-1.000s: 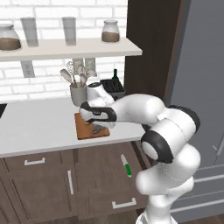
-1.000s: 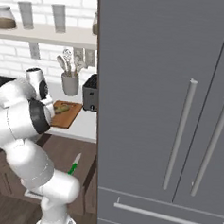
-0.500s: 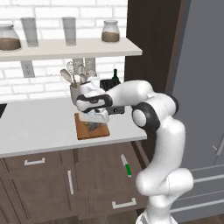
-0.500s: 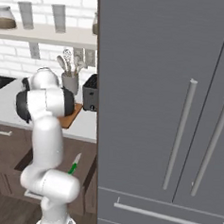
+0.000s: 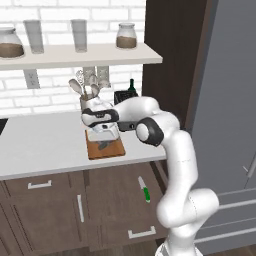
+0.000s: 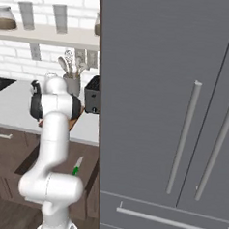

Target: Place the appropriate cutting tool for cutting the potato skin on the cutting board.

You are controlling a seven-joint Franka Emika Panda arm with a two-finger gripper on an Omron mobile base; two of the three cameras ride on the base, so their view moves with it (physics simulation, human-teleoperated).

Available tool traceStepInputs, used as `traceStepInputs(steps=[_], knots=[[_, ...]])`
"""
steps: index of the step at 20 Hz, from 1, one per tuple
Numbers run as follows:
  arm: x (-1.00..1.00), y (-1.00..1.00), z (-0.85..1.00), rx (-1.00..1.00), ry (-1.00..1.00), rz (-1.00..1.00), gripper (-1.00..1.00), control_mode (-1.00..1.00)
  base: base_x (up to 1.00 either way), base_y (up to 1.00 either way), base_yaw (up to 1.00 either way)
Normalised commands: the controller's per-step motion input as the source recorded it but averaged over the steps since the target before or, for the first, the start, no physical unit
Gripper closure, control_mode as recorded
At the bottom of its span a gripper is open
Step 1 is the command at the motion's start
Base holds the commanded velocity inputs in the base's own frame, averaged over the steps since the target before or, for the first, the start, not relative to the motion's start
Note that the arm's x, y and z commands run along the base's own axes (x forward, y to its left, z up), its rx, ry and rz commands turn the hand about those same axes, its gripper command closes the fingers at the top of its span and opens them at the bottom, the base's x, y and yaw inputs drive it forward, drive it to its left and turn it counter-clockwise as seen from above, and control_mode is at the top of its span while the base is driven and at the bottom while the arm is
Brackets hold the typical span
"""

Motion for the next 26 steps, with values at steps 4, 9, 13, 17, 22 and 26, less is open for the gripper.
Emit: traceStepInputs(steps=[4,9,13,17,22,26], knots=[[0.25,-0.03,-0.40,0.00,0.04,0.00,-1.00,-1.00,0.00,0.00,0.00],[0.01,-0.20,-0.14,0.06,0.00,0.00,-1.00,-1.00,0.00,0.00,0.00],[-0.14,-0.61,0.03,0.15,-0.02,-0.03,-1.00,-1.00,0.00,0.00,0.00],[-0.15,-0.57,0.05,0.16,-0.13,-0.05,-1.00,-1.00,0.00,0.00,0.00],[-0.39,-0.28,0.25,0.15,-0.31,-0.04,-1.00,-1.00,0.00,0.00,0.00],[-0.61,-0.05,0.58,0.08,-0.31,-0.08,-1.00,-1.00,0.00,0.00,0.00]])
